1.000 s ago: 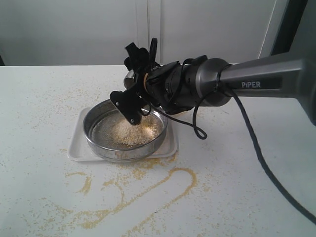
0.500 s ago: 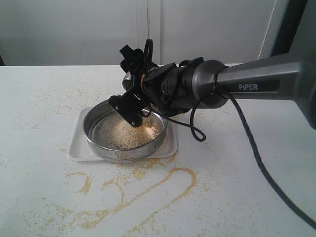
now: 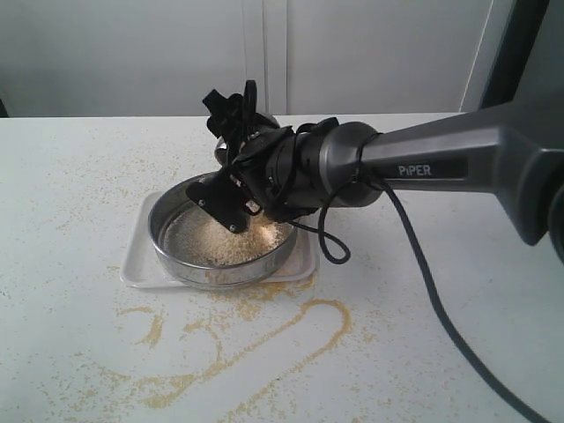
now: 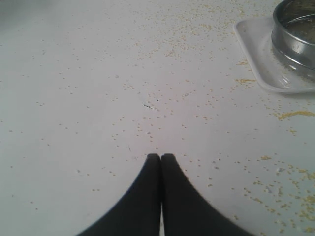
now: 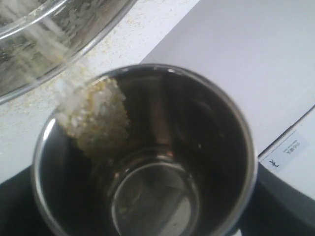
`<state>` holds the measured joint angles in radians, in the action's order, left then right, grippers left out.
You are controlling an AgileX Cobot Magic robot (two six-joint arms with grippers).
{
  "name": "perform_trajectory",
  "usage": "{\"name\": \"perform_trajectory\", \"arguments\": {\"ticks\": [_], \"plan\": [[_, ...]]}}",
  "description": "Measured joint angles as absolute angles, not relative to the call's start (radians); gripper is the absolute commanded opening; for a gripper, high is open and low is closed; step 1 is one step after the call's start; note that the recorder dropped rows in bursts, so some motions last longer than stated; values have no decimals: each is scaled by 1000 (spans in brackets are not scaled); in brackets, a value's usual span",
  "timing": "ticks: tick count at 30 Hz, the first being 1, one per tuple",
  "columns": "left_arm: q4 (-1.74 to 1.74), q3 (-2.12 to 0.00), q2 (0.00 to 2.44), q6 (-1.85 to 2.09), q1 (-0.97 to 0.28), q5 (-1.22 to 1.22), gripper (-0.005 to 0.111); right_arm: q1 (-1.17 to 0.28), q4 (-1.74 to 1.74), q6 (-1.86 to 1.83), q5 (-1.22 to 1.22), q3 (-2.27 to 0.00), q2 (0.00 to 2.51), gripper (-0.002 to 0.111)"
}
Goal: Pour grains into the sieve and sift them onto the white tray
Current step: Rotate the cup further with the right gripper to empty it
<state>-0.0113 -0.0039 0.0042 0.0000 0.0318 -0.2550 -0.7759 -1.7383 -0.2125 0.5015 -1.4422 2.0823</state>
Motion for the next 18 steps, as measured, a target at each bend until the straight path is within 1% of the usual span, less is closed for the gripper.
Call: {"name": "perform_trajectory", "arguments": {"ticks": [4, 11, 18], "plan": [[-11, -4, 4, 0, 32, -255, 0, -789, -1738, -216, 497, -1473, 2086, 0], [-11, -4, 4, 0, 32, -255, 0, -799, -1738, -296, 558, -1473, 2086, 0], [-11, -4, 4, 0, 32, -255, 0, -807, -1738, -332, 558, -1473, 2086, 0]]}}
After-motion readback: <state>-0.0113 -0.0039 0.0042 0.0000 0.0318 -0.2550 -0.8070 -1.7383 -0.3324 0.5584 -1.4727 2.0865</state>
